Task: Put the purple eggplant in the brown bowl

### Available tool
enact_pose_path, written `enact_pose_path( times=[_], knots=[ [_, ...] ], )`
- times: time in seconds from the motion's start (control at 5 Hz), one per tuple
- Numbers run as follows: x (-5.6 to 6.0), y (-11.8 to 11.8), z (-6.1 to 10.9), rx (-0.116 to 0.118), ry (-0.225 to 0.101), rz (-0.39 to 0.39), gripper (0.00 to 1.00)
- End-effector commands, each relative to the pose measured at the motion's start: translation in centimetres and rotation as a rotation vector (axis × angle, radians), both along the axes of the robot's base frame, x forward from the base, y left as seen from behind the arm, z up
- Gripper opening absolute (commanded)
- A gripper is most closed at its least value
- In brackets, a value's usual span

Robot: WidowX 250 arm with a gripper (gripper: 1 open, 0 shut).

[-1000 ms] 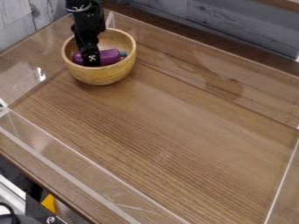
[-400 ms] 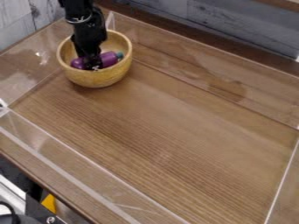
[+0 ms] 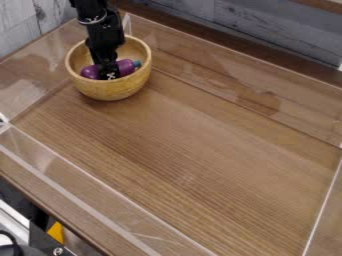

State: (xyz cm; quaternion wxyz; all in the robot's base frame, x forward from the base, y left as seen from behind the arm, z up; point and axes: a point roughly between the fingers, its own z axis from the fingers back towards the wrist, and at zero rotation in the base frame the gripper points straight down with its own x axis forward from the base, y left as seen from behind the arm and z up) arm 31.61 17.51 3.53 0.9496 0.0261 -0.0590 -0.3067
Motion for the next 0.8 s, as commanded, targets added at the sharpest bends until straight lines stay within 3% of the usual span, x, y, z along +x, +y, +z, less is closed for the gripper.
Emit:
enact_pose_path(
  times=[0.0,0.2,0.6],
  knots=[
    [1.1,-0.1,2.1,0.018,-0.055,-0.008,0.00],
    [1.3,-0.8,2.2,0.006,-0.057,-0.018,0.00],
    [2.2,-0.3,3.3,-0.010,-0.062,0.120,0.00]
  ],
)
